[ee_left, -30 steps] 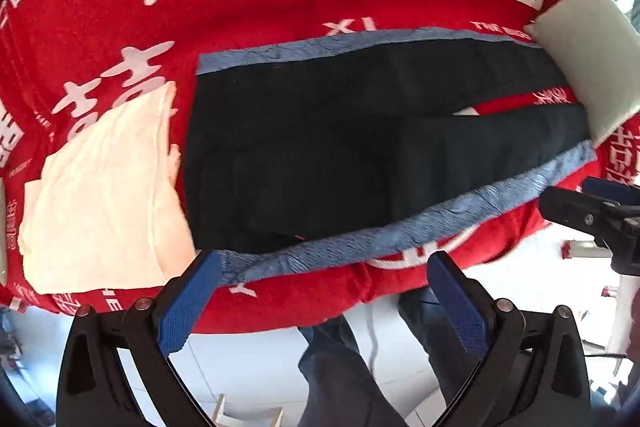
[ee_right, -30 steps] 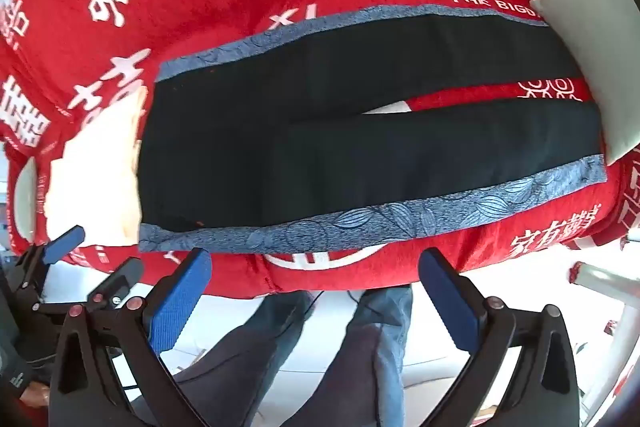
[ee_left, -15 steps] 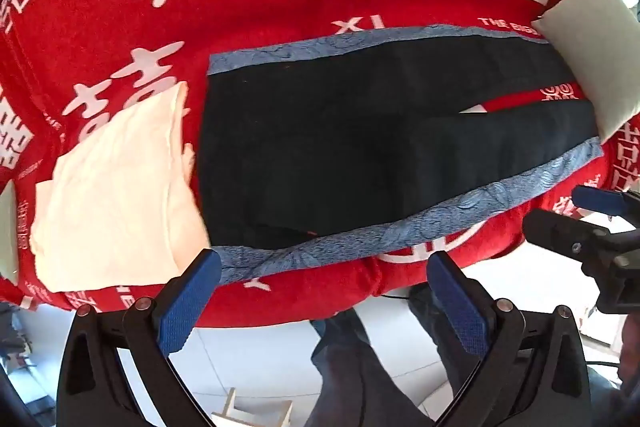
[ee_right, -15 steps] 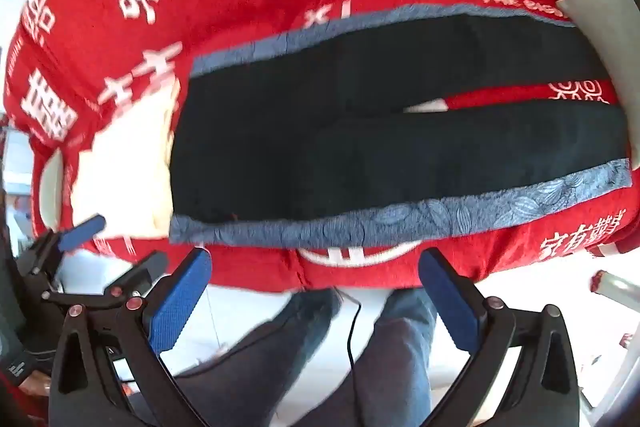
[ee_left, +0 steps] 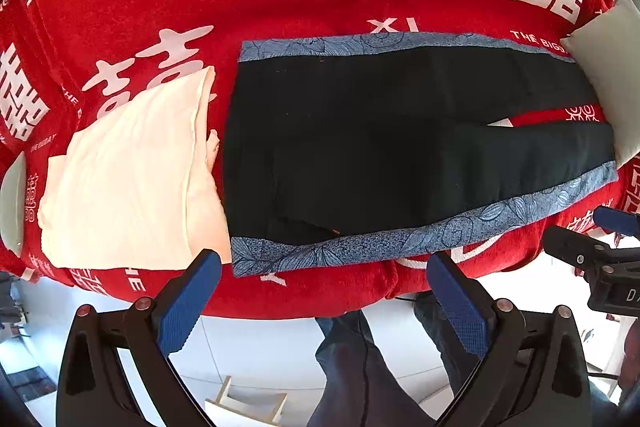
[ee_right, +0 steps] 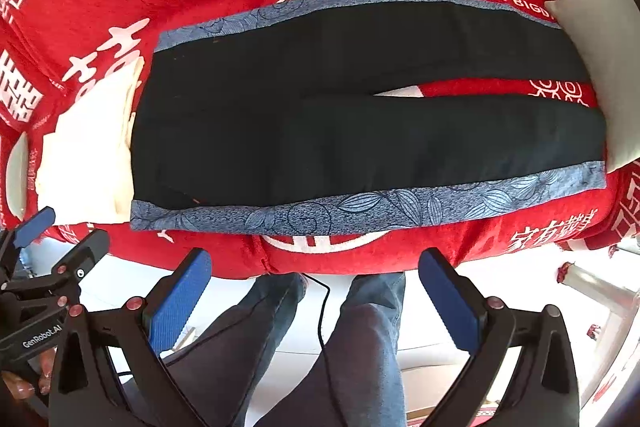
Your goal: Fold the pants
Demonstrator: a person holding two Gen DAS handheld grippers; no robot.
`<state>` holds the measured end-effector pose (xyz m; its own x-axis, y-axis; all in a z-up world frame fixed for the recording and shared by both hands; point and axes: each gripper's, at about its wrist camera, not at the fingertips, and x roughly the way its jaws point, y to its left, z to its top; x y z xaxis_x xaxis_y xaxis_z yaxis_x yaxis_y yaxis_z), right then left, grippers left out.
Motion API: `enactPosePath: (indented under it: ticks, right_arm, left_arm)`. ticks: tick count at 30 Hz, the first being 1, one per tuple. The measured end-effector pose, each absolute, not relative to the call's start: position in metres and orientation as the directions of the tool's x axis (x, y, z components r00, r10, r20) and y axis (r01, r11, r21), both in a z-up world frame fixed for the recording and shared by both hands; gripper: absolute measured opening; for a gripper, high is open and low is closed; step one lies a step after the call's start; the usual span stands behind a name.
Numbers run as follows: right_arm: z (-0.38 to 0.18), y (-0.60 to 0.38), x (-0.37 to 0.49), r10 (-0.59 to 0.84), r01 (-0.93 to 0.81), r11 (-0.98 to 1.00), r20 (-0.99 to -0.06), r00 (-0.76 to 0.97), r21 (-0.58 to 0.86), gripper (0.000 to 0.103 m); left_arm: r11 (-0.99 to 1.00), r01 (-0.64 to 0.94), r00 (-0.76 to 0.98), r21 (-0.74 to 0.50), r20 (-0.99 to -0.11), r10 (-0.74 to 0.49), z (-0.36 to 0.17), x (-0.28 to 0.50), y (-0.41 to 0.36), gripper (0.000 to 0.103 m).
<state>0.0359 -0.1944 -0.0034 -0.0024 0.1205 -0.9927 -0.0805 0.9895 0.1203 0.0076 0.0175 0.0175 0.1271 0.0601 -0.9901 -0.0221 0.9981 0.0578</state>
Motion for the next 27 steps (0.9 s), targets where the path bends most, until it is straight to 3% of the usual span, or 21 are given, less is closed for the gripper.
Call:
enactPosePath:
  ticks: [27]
  right_arm:
    - [0.009,-0.2,0.047,0.075,-0.09,0.993,-0.996,0.046,0.07,0.103]
  left_arm:
    - [0.996,-0.043,0.158,0.074,-0.984,0.08,0.024,0.014,0.016,0.103]
